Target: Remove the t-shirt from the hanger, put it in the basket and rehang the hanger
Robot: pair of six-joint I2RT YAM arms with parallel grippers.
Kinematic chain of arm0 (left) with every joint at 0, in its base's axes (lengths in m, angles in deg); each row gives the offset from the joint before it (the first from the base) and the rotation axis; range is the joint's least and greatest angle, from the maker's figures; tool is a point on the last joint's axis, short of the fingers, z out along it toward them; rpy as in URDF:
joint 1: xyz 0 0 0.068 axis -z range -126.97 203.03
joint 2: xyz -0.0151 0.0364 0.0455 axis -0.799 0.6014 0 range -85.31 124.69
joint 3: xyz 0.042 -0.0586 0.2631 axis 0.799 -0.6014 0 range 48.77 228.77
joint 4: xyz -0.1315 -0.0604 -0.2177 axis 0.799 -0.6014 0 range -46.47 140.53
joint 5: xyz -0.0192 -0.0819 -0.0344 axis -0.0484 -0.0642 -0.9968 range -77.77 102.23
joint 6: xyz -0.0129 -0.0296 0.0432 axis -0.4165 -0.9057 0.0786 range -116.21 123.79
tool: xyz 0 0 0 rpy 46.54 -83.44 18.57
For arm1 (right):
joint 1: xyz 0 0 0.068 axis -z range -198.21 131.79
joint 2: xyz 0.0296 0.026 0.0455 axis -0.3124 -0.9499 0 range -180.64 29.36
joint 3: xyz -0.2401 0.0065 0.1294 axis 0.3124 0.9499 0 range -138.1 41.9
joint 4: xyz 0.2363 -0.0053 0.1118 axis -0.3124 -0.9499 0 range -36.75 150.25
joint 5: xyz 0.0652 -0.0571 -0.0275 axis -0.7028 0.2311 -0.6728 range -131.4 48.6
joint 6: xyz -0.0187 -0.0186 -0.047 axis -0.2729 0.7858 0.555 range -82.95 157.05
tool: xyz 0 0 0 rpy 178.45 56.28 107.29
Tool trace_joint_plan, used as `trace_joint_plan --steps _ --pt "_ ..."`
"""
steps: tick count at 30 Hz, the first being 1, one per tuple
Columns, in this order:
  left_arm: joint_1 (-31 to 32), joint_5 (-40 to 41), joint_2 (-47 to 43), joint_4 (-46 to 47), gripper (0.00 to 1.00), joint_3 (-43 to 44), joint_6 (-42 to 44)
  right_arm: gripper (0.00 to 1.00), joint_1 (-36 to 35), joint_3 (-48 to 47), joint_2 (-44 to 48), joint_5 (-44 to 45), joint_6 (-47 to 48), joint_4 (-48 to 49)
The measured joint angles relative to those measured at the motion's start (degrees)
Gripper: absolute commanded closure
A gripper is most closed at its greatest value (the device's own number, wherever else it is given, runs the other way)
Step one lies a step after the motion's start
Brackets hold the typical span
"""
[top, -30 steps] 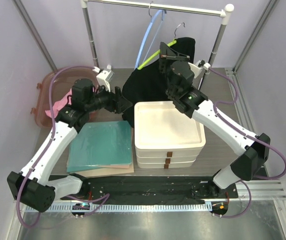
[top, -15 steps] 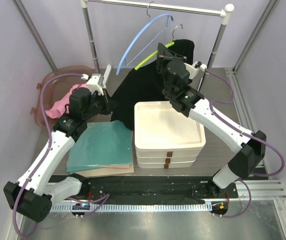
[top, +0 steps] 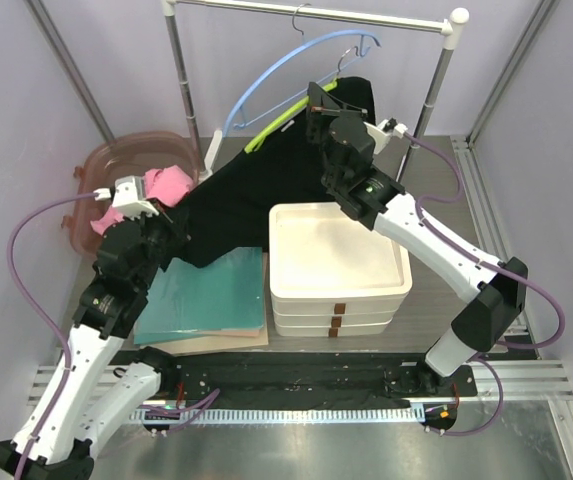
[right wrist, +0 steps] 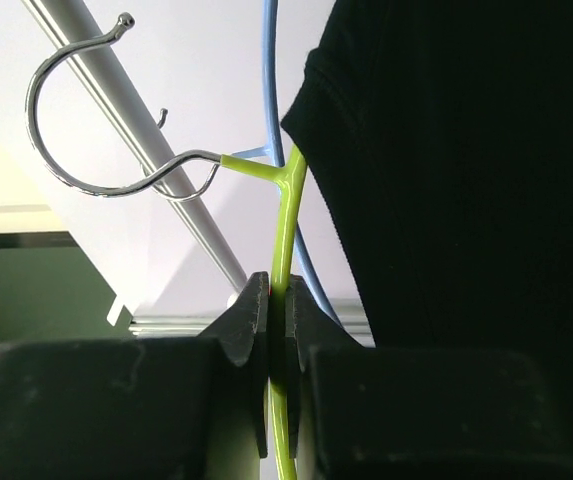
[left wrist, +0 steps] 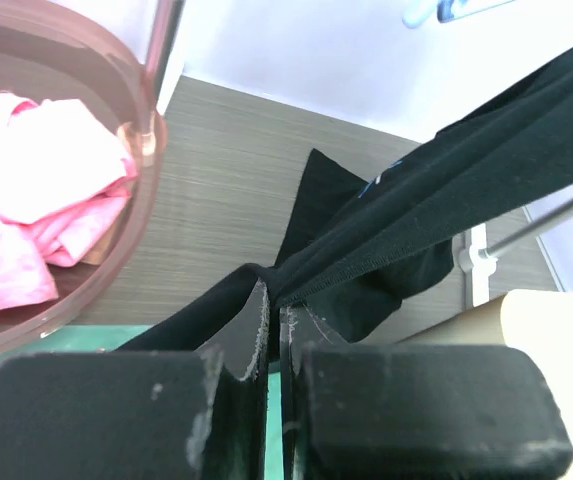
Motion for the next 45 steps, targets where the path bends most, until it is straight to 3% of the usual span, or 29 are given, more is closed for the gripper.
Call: trace_joint_plan --steps 25,32,38,45 --pt "-0.1 -0.6 0.1 0.9 1.00 -3.8 -3.6 0.99 8.4 0.1 0.4 -12.9 -15.1 -9.9" --pt "-0.8 -9.4 7.0 3.7 1.00 -3.5 -2.3 0.99 10.3 2.4 1.6 -20.2 -14.5 -7.0" --pt "-1.4 -14.8 19.0 2.7 1.00 4.5 -2.0 0.99 8.9 11.7 7.4 -25.2 -12.8 -1.7" --pt "-1.4 -17.4 25.5 4.1 1.00 11.5 -3.0 0.99 7.0 18.2 11.1 -31.1 -11.7 2.7"
